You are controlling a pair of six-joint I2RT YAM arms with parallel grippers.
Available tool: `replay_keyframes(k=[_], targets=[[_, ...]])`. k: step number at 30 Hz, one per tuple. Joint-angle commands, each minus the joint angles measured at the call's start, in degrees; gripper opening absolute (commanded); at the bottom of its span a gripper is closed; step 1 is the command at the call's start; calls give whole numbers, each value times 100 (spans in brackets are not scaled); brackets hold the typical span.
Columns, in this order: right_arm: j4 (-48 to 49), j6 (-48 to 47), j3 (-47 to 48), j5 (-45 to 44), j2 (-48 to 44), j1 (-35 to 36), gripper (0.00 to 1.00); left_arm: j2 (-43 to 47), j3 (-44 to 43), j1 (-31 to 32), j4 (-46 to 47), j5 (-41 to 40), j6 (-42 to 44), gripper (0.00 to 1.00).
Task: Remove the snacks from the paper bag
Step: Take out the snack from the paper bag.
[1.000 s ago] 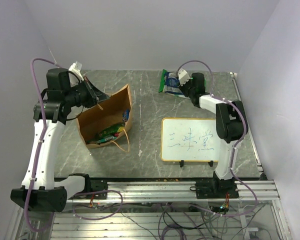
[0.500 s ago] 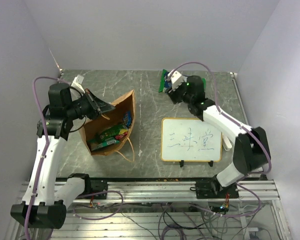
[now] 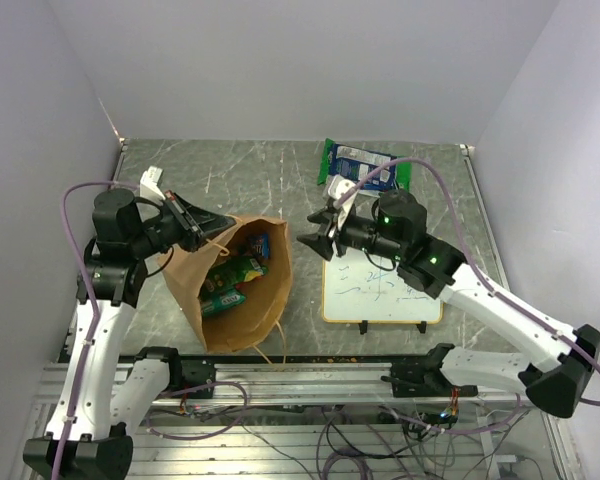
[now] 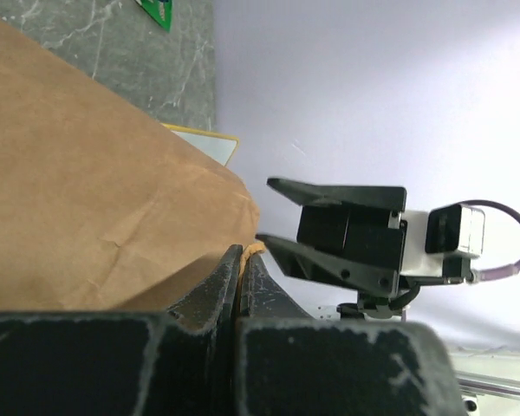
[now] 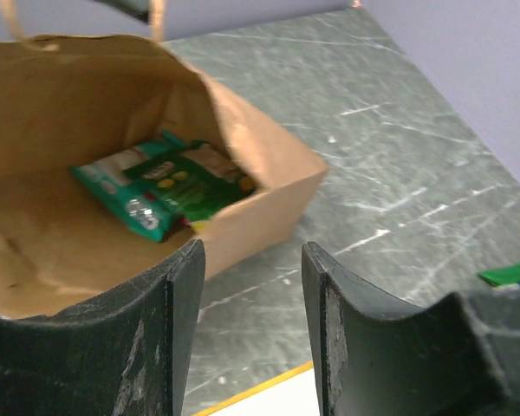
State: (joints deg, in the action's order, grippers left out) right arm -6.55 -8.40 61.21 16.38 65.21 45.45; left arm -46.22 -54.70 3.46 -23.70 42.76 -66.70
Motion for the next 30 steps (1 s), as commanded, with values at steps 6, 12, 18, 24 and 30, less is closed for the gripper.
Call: replay_keyframes(k=[6, 12, 18, 24, 30], targets=[[-555, -425, -148, 603, -961, 960, 51, -256, -956, 16, -1650, 57, 968, 7], [-958, -1788, 314, 860, -592, 1756, 51, -56, -737, 21, -1110, 112, 572, 7], [-974, -2593, 546, 299, 292, 2377, 52, -66, -704, 14, -1064, 221, 724, 7], [-182, -3561, 32, -110, 1040, 2584, 53, -146, -1049, 21, -1390, 22, 1105, 7], [104, -4243, 344, -486, 2012, 2649, 54, -186, -1105, 14, -1403, -13, 1248, 7]])
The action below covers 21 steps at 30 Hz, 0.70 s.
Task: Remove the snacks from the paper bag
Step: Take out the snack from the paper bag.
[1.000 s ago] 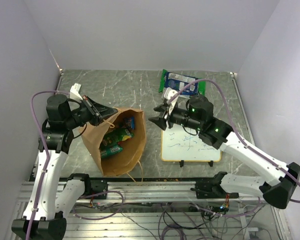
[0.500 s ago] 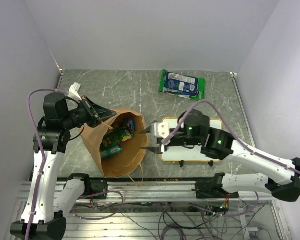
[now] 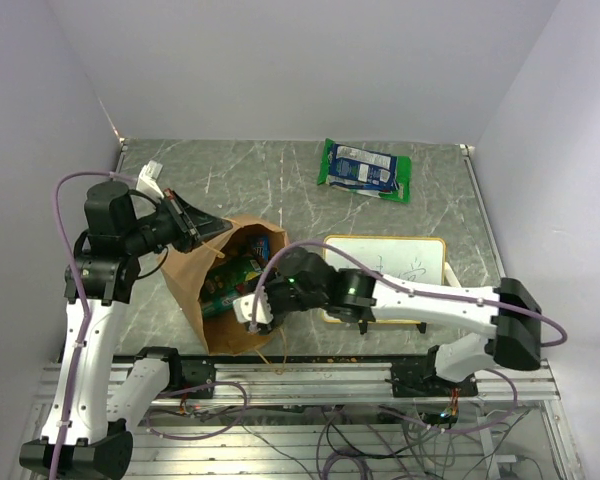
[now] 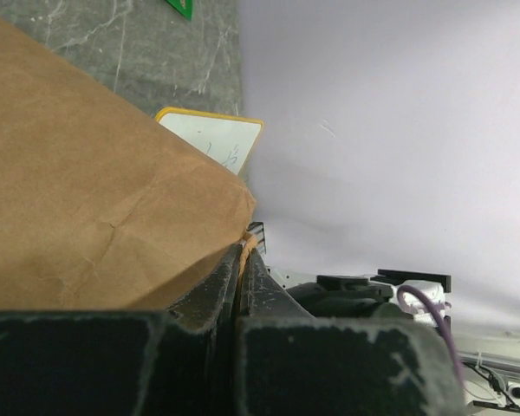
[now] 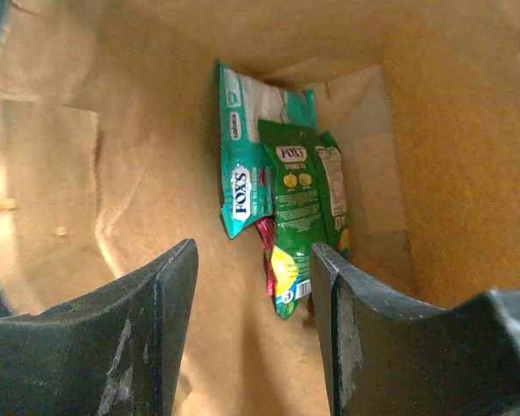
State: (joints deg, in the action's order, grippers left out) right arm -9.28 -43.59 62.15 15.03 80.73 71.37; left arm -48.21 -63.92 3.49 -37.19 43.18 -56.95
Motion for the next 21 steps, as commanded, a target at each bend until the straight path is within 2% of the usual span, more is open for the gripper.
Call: replay_keyframes(k=[1, 6, 9, 12, 17, 21], targets=[[336, -843, 340, -418, 618, 69, 54, -6, -182, 14, -90, -70, 356, 7], [293, -1564, 404, -719, 1199, 57, 55, -255, -308, 16, 94, 98, 573, 7], [4, -2042, 578, -868, 1564, 31, 56, -520, -701, 13, -355, 73, 1075, 7], [-157, -2013, 935, -1017, 1912, -39, 55, -612, -842, 13, -655, -38, 1350, 7], [119, -1959, 1101, -1021, 2206, -156, 55, -550, -606, 12, -147, 199, 1084, 7], [86, -1853, 1242, -1148, 2372, -300, 54, -621, -763, 12, -464, 157, 1381, 7]])
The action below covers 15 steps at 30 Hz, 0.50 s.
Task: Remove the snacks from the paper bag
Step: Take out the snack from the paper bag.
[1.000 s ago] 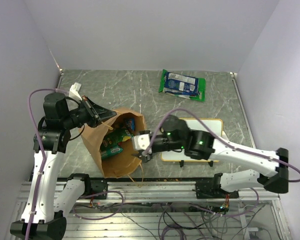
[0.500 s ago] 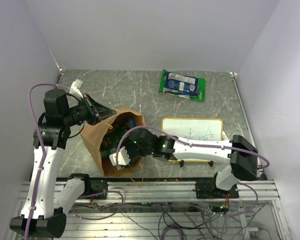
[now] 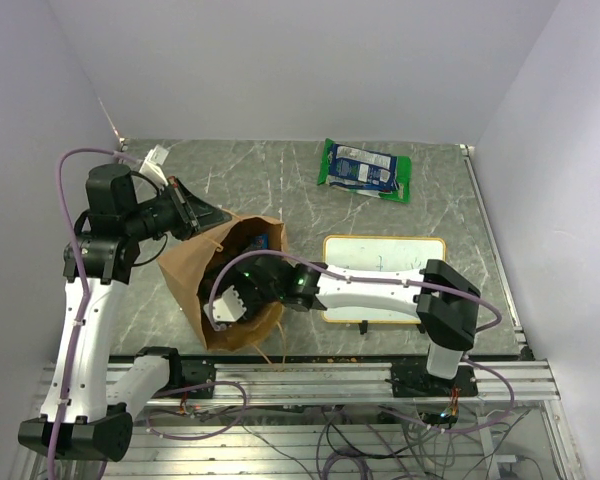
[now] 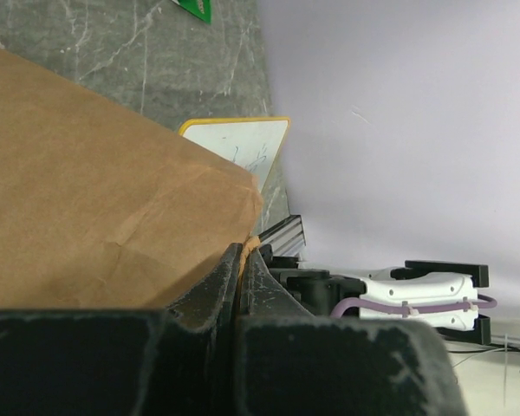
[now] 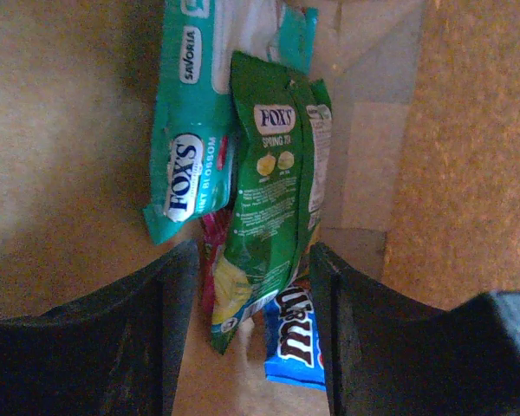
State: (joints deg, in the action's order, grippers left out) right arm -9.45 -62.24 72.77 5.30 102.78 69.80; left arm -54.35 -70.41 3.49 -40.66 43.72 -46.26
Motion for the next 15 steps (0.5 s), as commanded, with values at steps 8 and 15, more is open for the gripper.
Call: replay_keyframes(k=[8, 15], targets=[[206, -204, 125, -10, 318, -337, 53, -83, -401, 15, -300, -71, 502, 7], [238, -317, 405, 18, 714, -354, 53, -234, -592, 143, -444, -178, 661, 7]])
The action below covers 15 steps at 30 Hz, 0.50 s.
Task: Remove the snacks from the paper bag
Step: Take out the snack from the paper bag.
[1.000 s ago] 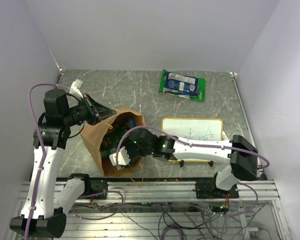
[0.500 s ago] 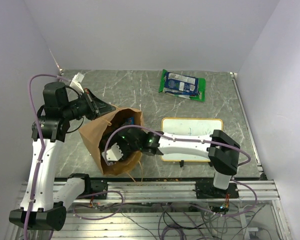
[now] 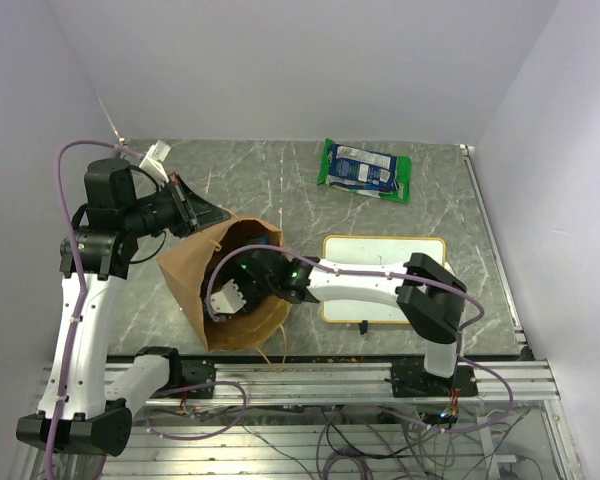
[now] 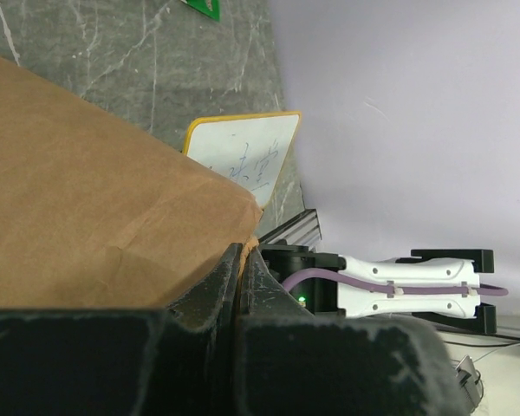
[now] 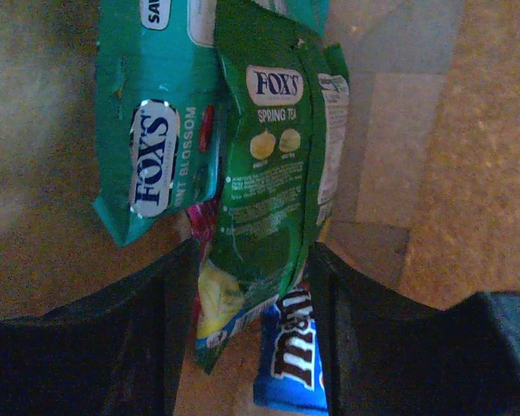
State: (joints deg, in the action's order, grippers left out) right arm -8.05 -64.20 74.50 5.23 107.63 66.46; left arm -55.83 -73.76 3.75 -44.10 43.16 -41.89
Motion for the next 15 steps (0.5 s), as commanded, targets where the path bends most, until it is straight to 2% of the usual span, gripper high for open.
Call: replay_keyframes(k=[1, 10, 15], targets=[[125, -100, 280, 56, 277, -12, 53, -100, -265, 132, -98, -142, 225, 7], [481, 232, 368, 43, 584, -116, 52, 26, -34, 144, 62, -116, -21, 7], [666, 402, 404, 351, 702, -189, 52, 101, 70, 144, 145, -79, -104, 7]])
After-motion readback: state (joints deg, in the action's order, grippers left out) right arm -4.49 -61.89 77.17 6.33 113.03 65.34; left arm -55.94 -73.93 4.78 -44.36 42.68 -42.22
